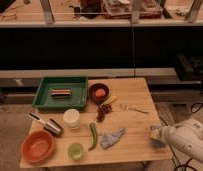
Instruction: Wipe table surface with sponge
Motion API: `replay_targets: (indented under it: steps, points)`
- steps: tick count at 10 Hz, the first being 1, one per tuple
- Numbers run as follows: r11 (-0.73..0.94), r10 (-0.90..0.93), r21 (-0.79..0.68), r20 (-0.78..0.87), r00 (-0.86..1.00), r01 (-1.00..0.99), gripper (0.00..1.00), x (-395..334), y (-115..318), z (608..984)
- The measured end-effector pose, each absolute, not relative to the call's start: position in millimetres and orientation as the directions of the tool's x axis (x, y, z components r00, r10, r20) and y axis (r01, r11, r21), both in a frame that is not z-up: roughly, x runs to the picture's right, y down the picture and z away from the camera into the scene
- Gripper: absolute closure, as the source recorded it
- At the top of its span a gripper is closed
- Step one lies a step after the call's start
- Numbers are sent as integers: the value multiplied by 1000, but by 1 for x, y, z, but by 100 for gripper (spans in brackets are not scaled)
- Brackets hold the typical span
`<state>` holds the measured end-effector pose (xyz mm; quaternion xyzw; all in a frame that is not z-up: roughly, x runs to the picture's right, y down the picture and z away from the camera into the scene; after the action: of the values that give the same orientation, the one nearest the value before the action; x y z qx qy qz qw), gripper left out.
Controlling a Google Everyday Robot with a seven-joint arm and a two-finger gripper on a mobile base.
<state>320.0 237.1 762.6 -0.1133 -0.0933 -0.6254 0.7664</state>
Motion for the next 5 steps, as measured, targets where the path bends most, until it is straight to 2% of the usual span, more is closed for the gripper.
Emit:
replay_targets:
  steps: [5]
  points:
    - [175, -932, -34, 315, 177, 984, 69, 293, 203, 809]
